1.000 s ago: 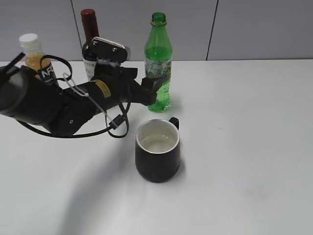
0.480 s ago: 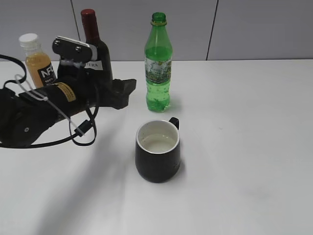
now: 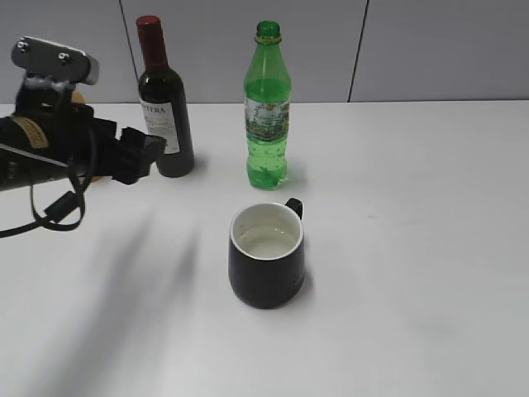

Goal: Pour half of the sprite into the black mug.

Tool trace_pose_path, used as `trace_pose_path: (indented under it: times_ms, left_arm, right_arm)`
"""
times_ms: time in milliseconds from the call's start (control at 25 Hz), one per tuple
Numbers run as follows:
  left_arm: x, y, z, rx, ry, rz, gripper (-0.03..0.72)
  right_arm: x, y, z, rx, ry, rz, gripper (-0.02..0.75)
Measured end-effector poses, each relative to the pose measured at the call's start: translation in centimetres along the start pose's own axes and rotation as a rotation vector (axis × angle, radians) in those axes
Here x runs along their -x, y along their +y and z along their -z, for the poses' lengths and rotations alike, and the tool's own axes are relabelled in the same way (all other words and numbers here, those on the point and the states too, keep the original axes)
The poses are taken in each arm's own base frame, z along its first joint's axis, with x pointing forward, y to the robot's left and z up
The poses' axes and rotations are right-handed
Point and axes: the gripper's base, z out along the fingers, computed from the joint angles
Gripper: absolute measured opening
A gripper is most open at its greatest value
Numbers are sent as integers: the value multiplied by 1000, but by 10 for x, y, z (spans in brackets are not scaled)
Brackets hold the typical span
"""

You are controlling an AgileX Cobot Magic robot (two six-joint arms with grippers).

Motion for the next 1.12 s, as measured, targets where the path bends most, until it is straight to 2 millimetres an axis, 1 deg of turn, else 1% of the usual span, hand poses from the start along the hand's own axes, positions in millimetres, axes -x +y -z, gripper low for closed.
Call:
trace_pose_path:
  times_ms: [120,200,400,560,640,760,880,1000,1120]
  left_arm:
    - [6,12,17,26,113,22,592]
    - [15,21,27,42,193,41,592]
    - [34,43,44,72,474,107,592]
    - [51,49,63,62,681,144,592]
    - [56,48,72,54,737,145,591]
    - [57,46,91,45,807,144,589]
    - [55,42,115,48,817,136,588]
    - [43,38,140,55,784,129,584]
    - [26,34,163,79,761,132,583]
  right_arm:
    - [0,0,0,0,0,0,592]
    - [0,0,0,0,0,0,592]
    - [0,0,0,0,0,0,593]
    - [0,0,0,0,0,0,593]
    - [0,0,0,0,0,0,593]
    - [0,0,0,0,0,0,593]
    - [0,0,0,0,0,0,592]
    - [0,0,0,0,0,0,592]
    - [0,0,0,0,0,0,592]
